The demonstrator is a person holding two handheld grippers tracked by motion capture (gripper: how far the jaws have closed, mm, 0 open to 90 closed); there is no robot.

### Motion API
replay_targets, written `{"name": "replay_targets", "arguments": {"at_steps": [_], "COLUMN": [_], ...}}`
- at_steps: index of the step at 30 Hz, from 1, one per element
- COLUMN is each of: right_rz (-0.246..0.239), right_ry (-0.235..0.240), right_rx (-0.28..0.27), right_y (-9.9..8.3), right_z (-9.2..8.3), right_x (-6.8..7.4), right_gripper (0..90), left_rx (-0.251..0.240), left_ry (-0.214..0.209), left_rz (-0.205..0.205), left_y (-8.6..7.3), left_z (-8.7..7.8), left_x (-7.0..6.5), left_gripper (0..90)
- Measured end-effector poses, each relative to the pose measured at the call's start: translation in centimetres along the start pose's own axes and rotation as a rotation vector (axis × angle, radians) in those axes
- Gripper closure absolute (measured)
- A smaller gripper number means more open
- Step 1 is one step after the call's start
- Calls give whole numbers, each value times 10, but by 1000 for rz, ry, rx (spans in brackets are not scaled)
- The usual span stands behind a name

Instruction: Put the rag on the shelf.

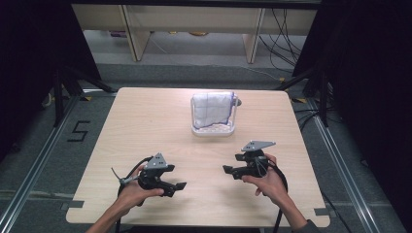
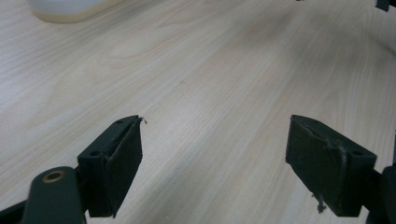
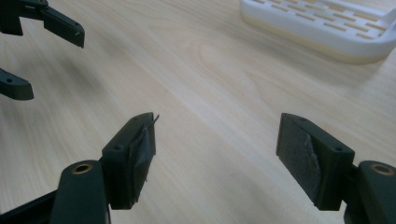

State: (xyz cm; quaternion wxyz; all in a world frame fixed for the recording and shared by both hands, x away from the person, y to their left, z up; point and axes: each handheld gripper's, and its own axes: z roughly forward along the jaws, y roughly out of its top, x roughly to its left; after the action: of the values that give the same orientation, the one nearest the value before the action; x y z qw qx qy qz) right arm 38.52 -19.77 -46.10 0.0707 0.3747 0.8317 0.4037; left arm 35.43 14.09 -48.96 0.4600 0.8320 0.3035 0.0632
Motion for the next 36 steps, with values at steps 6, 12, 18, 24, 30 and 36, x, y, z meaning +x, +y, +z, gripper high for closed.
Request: {"name": "replay_targets", "arguments": {"at_steps": [6, 12, 18, 24, 30, 36], "right_rz": [6, 17, 12, -18, -32, -20], "right_ry": [-6, -16, -12, -28, -48, -53], "right_rx": [-18, -13, 39, 67, 75, 73], "right_y": [-14, -27, -44, -56, -67, -74], "right_z": [-8, -15, -11, -13, -15, -24], "right_x": [5, 5, 14, 23, 27, 29], "right_gripper": [245, 244, 244, 200, 181, 179], "left_rx": [10, 28, 27, 9, -3, -3], "left_ry": [15, 51, 44, 49, 20, 38], "left_rz": [15, 33, 16, -8, -29, -34], "left_y": [-10, -22, -30, -38, -45, -48], "left_z": [-3, -8, -11, -18, -23, -25], "left_x": [-6, -11, -16, -21, -29, -33], "left_gripper": [182, 177, 174, 165, 160, 155]}}
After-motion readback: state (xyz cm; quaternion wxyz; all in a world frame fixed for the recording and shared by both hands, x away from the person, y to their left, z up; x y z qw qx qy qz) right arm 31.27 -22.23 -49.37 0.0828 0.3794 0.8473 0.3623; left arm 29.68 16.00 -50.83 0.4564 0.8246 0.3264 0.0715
